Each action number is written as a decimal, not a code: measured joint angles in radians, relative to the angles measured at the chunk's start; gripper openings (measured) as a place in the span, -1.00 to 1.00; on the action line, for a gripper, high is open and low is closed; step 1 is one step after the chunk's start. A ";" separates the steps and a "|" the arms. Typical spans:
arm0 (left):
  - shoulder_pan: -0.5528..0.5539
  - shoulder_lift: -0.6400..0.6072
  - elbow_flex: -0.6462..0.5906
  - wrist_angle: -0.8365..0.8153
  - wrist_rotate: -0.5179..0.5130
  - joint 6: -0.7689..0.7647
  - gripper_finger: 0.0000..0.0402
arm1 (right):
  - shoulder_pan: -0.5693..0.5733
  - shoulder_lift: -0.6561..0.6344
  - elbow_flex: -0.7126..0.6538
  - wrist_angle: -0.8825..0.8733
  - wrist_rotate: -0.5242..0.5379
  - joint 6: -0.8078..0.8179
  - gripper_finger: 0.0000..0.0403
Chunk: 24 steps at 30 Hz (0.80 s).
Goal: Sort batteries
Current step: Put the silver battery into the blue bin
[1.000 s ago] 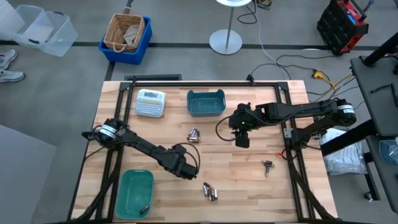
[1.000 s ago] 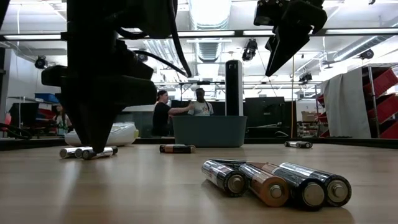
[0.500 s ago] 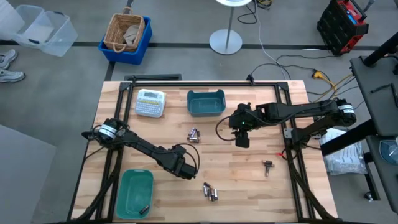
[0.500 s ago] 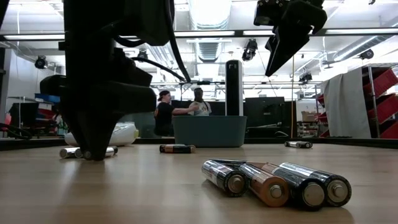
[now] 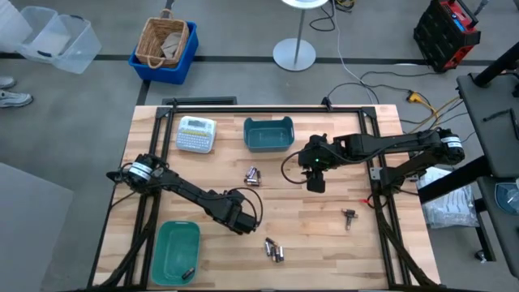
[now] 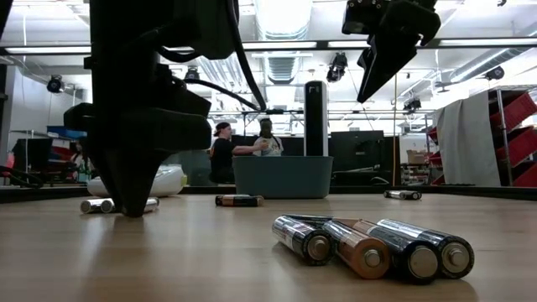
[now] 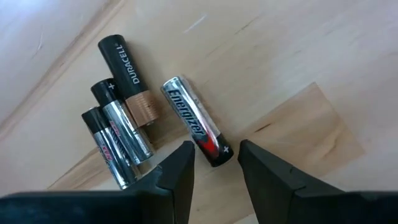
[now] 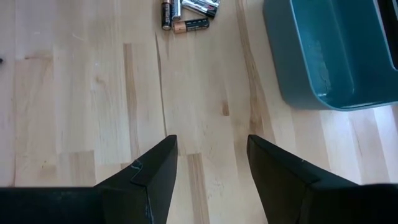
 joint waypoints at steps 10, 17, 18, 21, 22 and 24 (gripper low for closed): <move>0.000 0.000 -0.002 0.006 0.000 0.027 -0.41 | 0.000 0.000 0.000 0.001 0.000 -0.003 -0.12; -0.001 0.002 -0.002 0.013 -0.006 0.027 -0.41 | 0.000 0.000 0.000 0.001 0.000 -0.011 -0.08; -0.001 0.002 -0.003 0.015 -0.007 0.027 -0.41 | 0.000 0.000 0.000 0.001 0.000 -0.011 -0.08; -0.001 0.002 -0.003 0.017 -0.008 0.027 -0.42 | 0.000 0.000 0.000 0.001 0.000 -0.011 -0.10; -0.001 0.002 -0.004 0.019 -0.010 0.027 -0.42 | 0.000 0.000 0.000 0.001 0.000 -0.011 -0.11; 0.000 0.002 -0.006 0.024 -0.023 0.020 -0.42 | 0.000 0.000 0.000 0.001 0.000 -0.011 -0.12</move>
